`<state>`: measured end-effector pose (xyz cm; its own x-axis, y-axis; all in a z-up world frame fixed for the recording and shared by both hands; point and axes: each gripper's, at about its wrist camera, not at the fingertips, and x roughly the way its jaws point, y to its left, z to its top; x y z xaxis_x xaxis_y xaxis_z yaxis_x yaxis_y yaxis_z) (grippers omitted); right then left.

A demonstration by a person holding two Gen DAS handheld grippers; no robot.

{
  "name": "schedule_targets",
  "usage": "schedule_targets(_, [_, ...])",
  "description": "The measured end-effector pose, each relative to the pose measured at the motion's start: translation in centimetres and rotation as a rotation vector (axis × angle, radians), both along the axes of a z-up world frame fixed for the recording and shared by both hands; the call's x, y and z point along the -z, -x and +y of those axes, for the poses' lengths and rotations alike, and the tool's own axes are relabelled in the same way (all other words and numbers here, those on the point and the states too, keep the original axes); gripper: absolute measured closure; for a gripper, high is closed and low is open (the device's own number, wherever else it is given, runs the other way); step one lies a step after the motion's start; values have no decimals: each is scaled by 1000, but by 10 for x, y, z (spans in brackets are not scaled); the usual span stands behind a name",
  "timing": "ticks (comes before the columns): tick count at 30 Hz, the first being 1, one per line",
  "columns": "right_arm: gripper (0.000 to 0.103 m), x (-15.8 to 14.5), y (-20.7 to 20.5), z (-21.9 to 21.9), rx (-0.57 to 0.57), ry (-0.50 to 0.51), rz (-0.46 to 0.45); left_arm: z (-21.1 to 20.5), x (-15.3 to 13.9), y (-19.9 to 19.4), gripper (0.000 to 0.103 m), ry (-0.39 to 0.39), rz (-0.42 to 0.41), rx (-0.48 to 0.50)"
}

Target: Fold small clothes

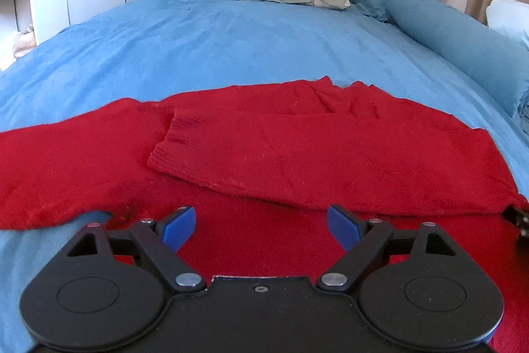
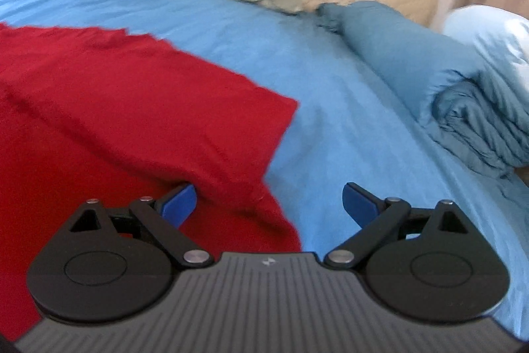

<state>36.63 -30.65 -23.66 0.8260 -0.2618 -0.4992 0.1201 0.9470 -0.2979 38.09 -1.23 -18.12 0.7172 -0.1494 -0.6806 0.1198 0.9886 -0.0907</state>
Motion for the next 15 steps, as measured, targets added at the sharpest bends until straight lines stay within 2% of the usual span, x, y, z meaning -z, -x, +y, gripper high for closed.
schedule_targets(6, [0, -1, 3, -36, 187, -110, -52, -2, 5, 1, 13, -25, -4, 13])
schedule_targets(10, [0, 2, 12, -57, 198, -202, -30, -2, 9, 4, 13, -34, -10, 16])
schedule_targets(15, [0, -3, 15, -56, 140, -165, 34, -6, 6, 5, 13, -58, -7, 23])
